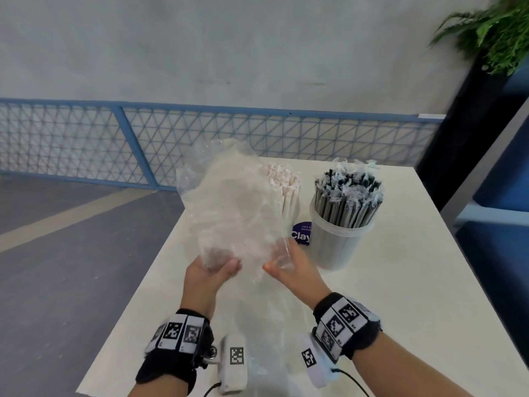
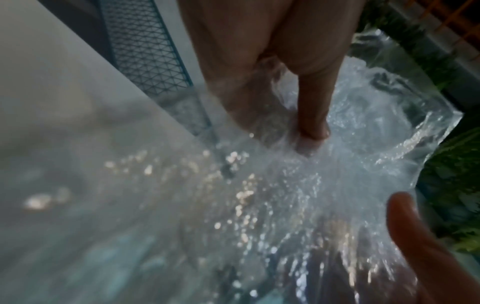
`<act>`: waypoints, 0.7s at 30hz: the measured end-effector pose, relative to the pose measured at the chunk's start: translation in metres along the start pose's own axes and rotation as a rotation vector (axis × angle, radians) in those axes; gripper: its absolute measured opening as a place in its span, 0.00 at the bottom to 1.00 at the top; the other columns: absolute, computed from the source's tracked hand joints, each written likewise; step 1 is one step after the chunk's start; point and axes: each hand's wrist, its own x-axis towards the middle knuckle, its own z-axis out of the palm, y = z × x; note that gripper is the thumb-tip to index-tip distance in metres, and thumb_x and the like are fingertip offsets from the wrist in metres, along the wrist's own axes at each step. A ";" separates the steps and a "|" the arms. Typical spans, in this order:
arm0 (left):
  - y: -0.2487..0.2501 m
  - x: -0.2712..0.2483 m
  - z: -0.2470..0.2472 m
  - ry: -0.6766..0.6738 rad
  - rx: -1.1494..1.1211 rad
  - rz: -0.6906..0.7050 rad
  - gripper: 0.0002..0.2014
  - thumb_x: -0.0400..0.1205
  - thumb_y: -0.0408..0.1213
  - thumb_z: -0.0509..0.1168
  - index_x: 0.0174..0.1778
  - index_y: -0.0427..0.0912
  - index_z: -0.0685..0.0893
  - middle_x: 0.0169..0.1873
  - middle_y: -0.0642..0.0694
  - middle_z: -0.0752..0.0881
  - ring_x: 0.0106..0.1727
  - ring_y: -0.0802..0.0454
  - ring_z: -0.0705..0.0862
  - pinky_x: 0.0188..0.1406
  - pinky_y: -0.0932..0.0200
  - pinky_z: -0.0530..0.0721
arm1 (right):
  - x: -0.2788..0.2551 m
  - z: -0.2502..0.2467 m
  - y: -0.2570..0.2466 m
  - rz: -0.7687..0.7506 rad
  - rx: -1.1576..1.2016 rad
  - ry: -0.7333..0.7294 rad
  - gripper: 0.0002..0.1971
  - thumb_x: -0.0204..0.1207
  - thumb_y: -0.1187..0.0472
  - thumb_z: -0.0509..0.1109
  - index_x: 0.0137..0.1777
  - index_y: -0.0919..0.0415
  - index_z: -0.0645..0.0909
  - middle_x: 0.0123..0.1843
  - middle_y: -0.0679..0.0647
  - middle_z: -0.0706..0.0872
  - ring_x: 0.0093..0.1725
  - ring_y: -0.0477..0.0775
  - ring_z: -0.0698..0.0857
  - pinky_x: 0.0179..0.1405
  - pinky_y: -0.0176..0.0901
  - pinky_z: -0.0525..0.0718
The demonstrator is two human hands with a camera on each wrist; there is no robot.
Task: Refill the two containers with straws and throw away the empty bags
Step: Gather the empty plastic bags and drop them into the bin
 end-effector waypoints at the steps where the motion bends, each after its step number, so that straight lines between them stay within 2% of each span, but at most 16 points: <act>1: 0.002 0.002 0.001 0.013 -0.005 0.018 0.11 0.64 0.27 0.75 0.39 0.35 0.83 0.26 0.46 0.89 0.30 0.54 0.88 0.37 0.63 0.88 | 0.001 0.000 0.000 -0.002 0.018 -0.007 0.20 0.72 0.52 0.73 0.61 0.56 0.73 0.47 0.40 0.82 0.47 0.40 0.83 0.52 0.37 0.81; 3: 0.007 0.005 0.002 0.031 0.007 0.027 0.05 0.72 0.21 0.70 0.36 0.33 0.82 0.23 0.47 0.87 0.26 0.55 0.86 0.33 0.64 0.87 | 0.001 -0.002 -0.002 -0.002 0.041 -0.010 0.15 0.75 0.53 0.69 0.58 0.57 0.75 0.47 0.41 0.83 0.48 0.40 0.83 0.53 0.37 0.80; 6: 0.012 0.012 0.004 0.087 0.037 0.050 0.07 0.74 0.23 0.70 0.32 0.35 0.81 0.18 0.49 0.84 0.22 0.56 0.82 0.28 0.65 0.85 | -0.002 -0.004 0.006 -0.009 0.006 -0.065 0.06 0.77 0.51 0.66 0.45 0.52 0.81 0.41 0.43 0.85 0.43 0.35 0.83 0.51 0.36 0.78; 8: 0.013 0.013 0.008 0.068 0.093 0.082 0.11 0.73 0.25 0.72 0.27 0.37 0.79 0.15 0.49 0.81 0.19 0.57 0.80 0.25 0.66 0.82 | -0.005 -0.005 0.005 -0.020 -0.032 -0.075 0.03 0.76 0.50 0.68 0.47 0.43 0.79 0.42 0.41 0.85 0.45 0.32 0.83 0.50 0.33 0.78; 10: 0.015 0.014 0.011 0.006 0.191 0.086 0.12 0.72 0.27 0.73 0.26 0.37 0.77 0.15 0.49 0.80 0.18 0.57 0.80 0.23 0.66 0.79 | -0.005 -0.008 0.000 -0.039 0.027 -0.056 0.11 0.76 0.53 0.69 0.56 0.40 0.75 0.46 0.43 0.86 0.45 0.35 0.85 0.50 0.33 0.82; 12: 0.018 0.016 0.009 -0.128 0.240 0.048 0.08 0.71 0.29 0.75 0.33 0.39 0.81 0.22 0.49 0.84 0.23 0.58 0.82 0.25 0.63 0.80 | 0.000 -0.013 -0.008 -0.053 0.106 -0.061 0.11 0.79 0.60 0.66 0.59 0.46 0.76 0.47 0.47 0.86 0.40 0.43 0.86 0.45 0.40 0.84; 13: 0.021 0.017 0.005 -0.223 0.256 0.013 0.09 0.69 0.31 0.75 0.42 0.41 0.83 0.29 0.47 0.86 0.28 0.58 0.83 0.27 0.62 0.81 | 0.001 -0.017 -0.011 -0.053 0.123 -0.063 0.11 0.79 0.62 0.64 0.59 0.48 0.77 0.47 0.49 0.86 0.38 0.46 0.86 0.42 0.43 0.84; 15: 0.027 0.022 -0.004 -0.398 0.272 -0.075 0.20 0.70 0.30 0.73 0.57 0.48 0.82 0.39 0.48 0.88 0.32 0.58 0.83 0.29 0.64 0.83 | 0.006 -0.024 -0.013 -0.037 0.168 -0.062 0.14 0.80 0.66 0.63 0.58 0.46 0.77 0.47 0.49 0.86 0.36 0.48 0.83 0.38 0.44 0.85; 18: 0.033 0.028 -0.010 -0.444 0.233 -0.138 0.22 0.76 0.19 0.65 0.60 0.47 0.81 0.41 0.45 0.89 0.23 0.58 0.76 0.24 0.67 0.80 | 0.009 -0.035 -0.014 -0.011 0.227 -0.070 0.22 0.79 0.71 0.61 0.62 0.42 0.75 0.53 0.49 0.87 0.35 0.47 0.83 0.33 0.41 0.84; 21: 0.028 0.033 -0.010 -0.414 0.135 -0.220 0.22 0.78 0.17 0.60 0.61 0.45 0.81 0.44 0.44 0.88 0.23 0.58 0.76 0.23 0.68 0.81 | 0.013 -0.042 -0.011 0.039 0.309 -0.078 0.24 0.79 0.76 0.58 0.63 0.47 0.76 0.56 0.48 0.86 0.28 0.39 0.83 0.27 0.31 0.78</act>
